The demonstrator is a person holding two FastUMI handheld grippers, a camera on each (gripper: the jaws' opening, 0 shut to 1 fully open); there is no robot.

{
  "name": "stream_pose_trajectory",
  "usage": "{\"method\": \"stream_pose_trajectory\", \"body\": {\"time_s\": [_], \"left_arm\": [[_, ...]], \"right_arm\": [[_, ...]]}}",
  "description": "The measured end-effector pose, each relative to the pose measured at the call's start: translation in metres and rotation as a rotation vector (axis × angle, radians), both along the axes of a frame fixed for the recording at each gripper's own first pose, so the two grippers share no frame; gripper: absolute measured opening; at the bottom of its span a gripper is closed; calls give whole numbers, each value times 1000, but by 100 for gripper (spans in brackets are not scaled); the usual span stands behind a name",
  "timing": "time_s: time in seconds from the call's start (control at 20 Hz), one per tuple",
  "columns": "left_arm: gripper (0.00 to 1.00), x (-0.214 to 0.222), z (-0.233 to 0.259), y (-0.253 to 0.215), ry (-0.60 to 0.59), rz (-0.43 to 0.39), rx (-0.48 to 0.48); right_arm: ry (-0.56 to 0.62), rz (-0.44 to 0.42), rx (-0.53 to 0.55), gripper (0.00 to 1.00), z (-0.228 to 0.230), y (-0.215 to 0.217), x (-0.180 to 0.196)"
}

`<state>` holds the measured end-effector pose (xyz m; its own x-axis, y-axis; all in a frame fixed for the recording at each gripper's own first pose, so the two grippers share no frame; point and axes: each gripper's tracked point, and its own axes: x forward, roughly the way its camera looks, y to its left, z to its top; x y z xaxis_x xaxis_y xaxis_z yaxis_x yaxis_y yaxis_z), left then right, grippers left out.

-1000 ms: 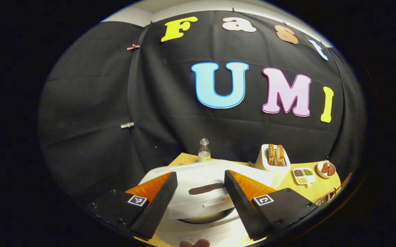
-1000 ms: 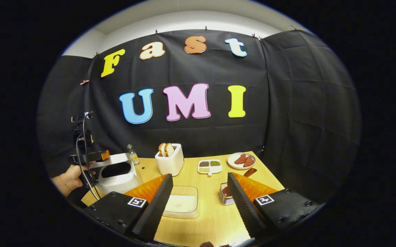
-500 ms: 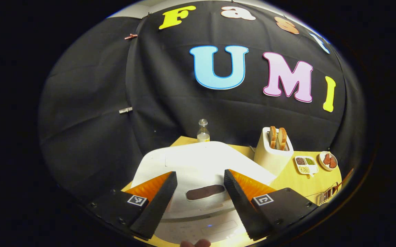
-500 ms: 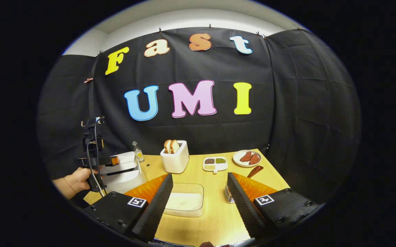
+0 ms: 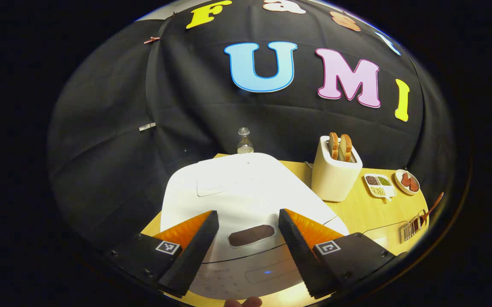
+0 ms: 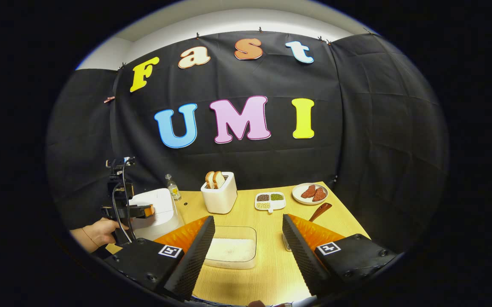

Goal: Close the left gripper, press the button to open the rice cooker; take a wooden spoon from the chopstick holder with the right hand, scoop a spoonful of rice and pour it into the rice cooker, then put the wooden spoon back into the chopstick holder.

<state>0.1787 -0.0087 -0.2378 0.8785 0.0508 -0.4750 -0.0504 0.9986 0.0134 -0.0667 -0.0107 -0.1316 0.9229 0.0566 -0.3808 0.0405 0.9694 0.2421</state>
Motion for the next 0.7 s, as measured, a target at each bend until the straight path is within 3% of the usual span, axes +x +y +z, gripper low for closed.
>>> {"method": "stream_pose_trajectory", "body": {"time_s": [0.7], "left_arm": [[98,-3,8,0,-20,-70,22]], "right_arm": [[-14,-3,3,99,4,2,-4]]}}
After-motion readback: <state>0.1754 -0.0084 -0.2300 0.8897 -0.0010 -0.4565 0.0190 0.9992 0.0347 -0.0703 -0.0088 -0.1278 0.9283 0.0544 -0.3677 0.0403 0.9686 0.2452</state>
